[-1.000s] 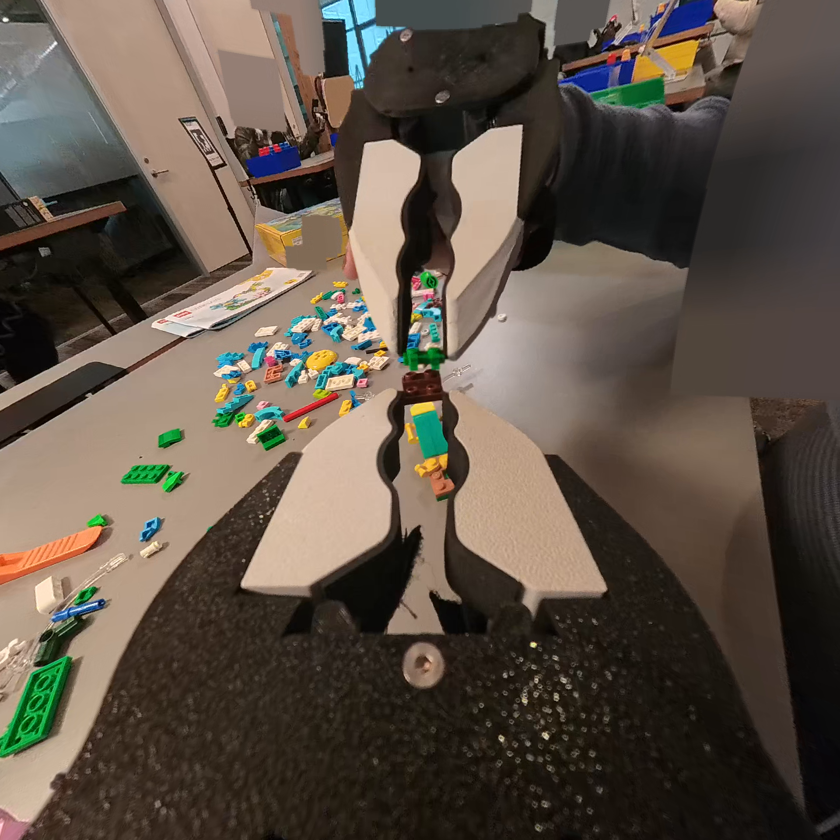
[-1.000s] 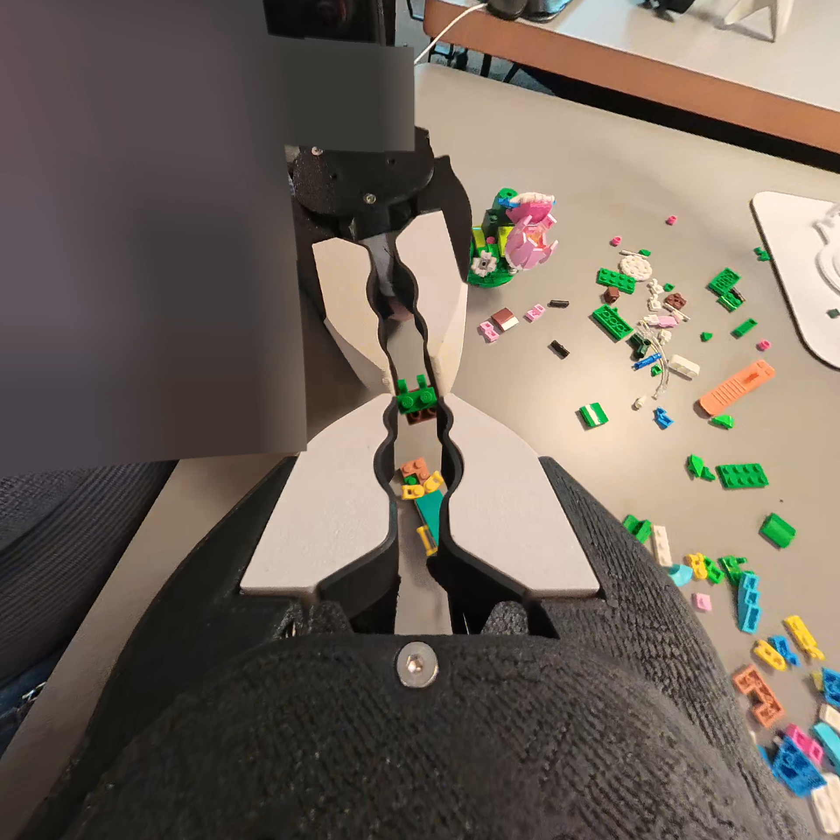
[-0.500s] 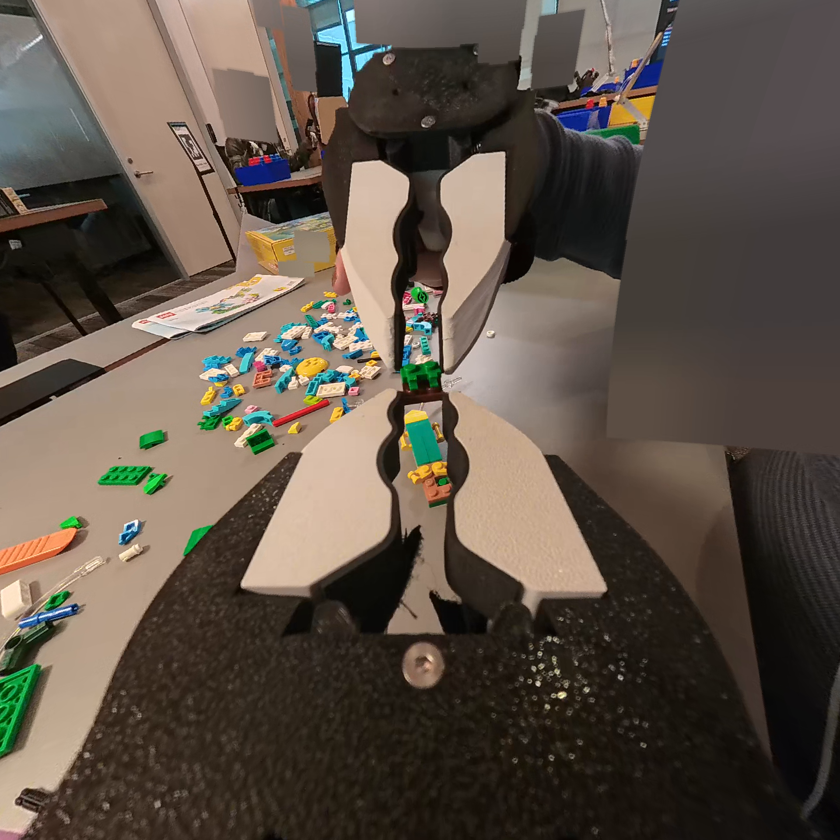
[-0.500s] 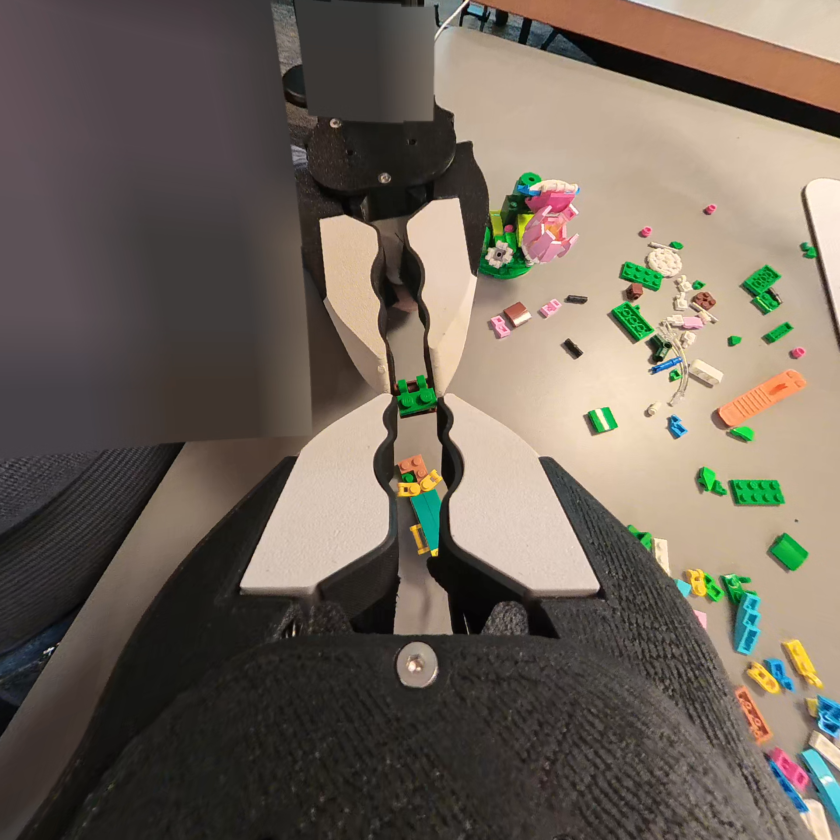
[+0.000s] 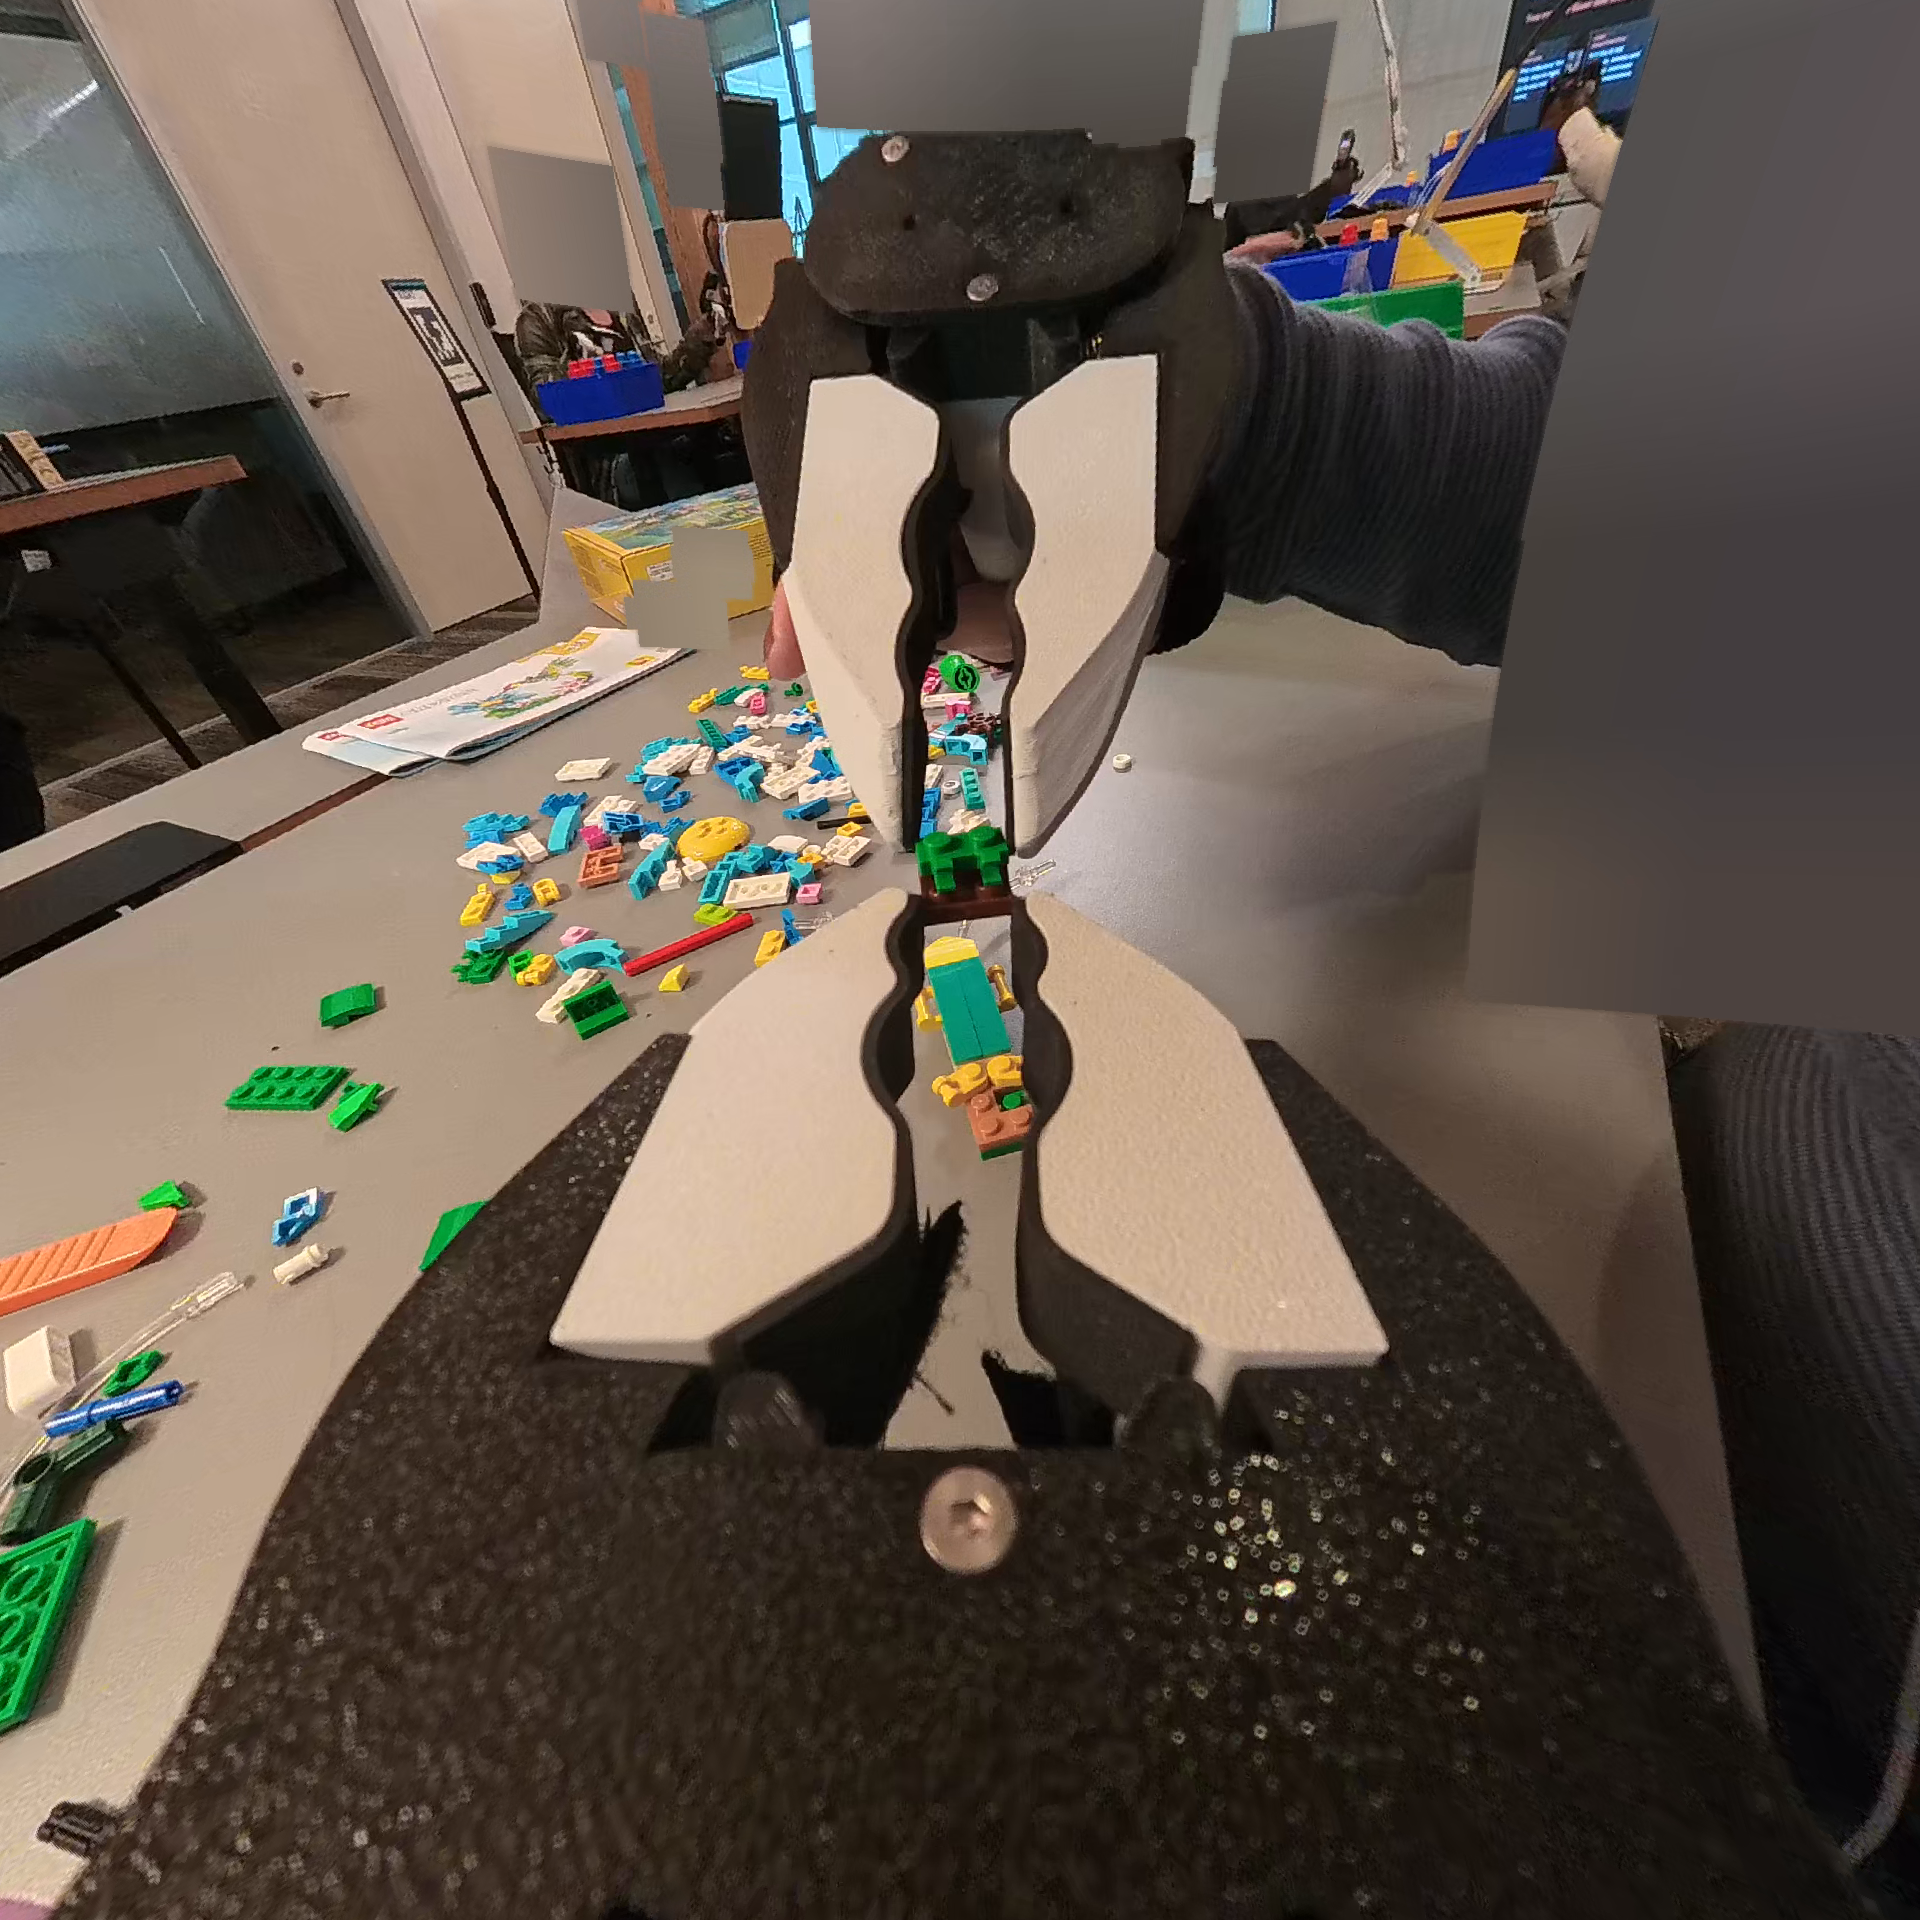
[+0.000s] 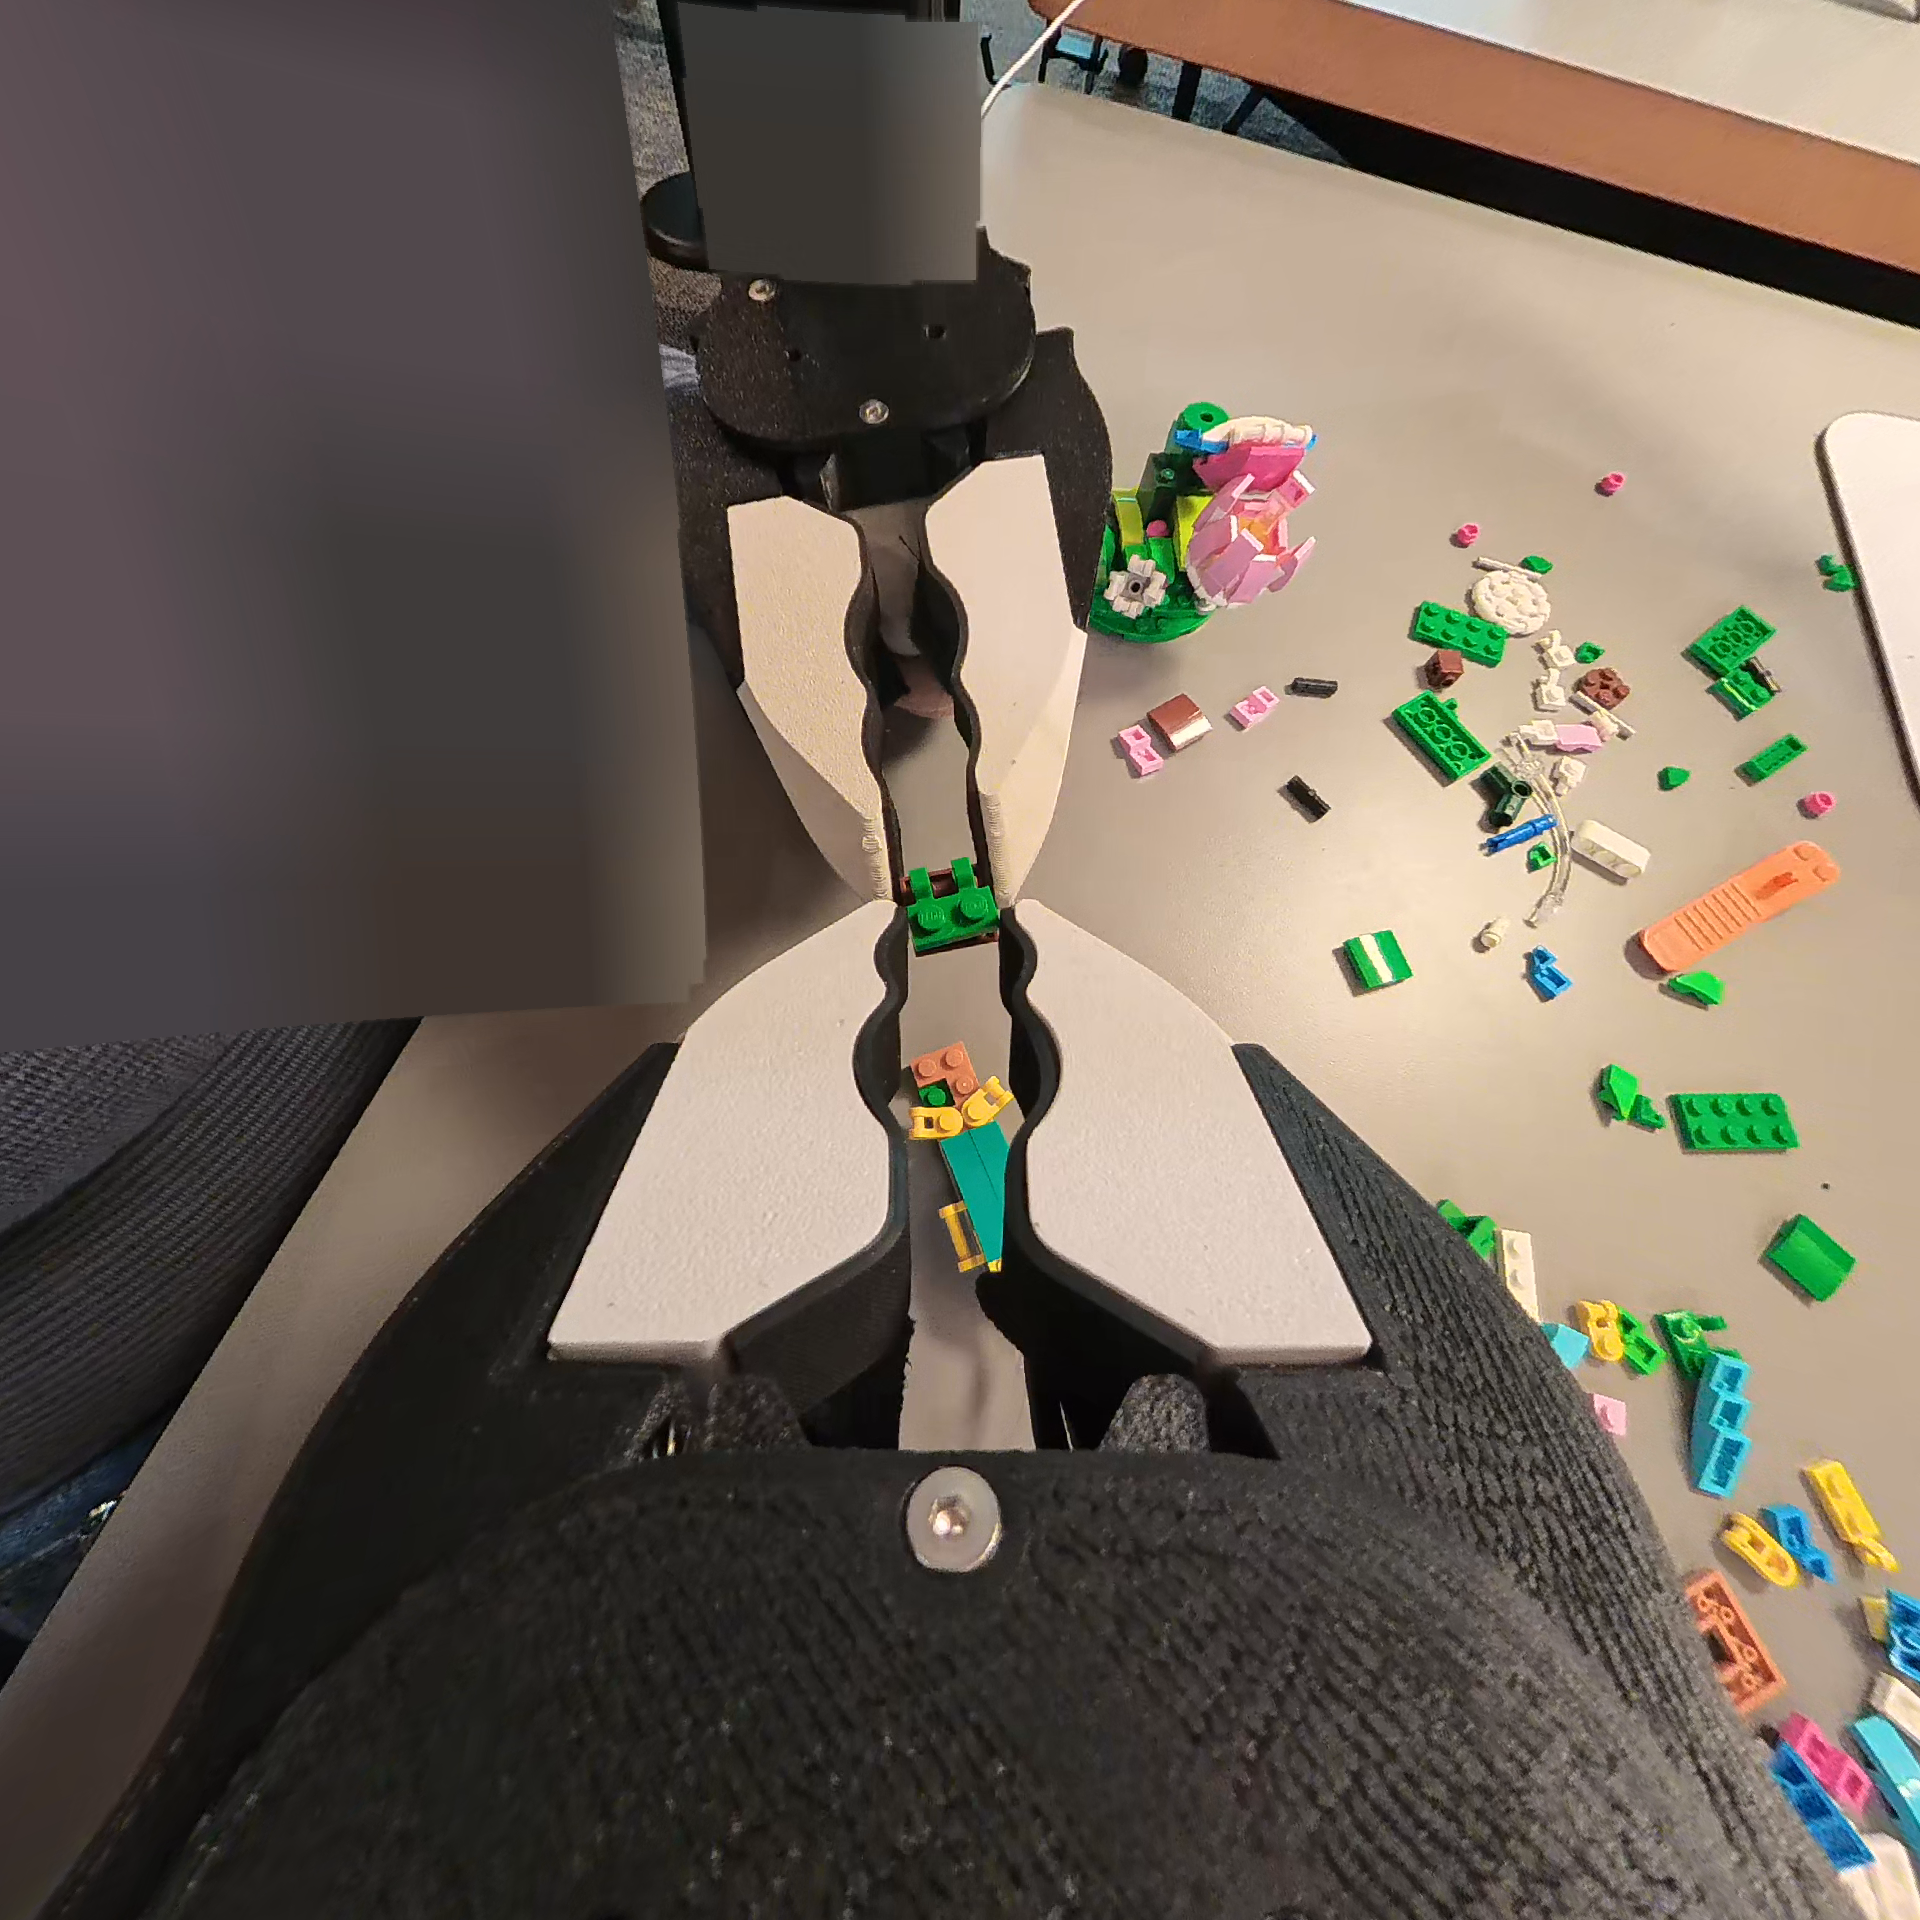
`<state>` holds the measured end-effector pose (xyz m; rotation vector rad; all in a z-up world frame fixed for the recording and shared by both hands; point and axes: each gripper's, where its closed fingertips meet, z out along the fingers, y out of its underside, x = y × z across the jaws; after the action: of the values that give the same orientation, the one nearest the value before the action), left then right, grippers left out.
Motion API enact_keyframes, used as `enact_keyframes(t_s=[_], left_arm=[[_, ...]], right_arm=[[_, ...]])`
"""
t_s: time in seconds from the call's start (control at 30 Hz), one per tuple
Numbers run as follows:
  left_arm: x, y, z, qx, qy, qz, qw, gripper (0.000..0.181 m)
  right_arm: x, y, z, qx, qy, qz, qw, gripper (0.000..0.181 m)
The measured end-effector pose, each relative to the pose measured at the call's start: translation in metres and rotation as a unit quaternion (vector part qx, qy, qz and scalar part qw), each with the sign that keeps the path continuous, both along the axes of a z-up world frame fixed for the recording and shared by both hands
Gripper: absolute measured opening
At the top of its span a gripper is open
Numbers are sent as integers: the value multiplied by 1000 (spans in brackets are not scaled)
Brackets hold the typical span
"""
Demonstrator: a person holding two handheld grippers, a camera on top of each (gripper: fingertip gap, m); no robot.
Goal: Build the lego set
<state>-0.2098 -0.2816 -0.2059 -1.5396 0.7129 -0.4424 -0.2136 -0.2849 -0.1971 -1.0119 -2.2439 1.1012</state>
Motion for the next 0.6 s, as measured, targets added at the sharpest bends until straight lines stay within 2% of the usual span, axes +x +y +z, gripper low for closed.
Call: enact_keyframes(t_s=[0.6], left_arm=[[0, 0, 0, 0, 2, 1, 1000, 15]], right_arm=[[0, 0, -1, -8, 2, -3, 1000, 15]])
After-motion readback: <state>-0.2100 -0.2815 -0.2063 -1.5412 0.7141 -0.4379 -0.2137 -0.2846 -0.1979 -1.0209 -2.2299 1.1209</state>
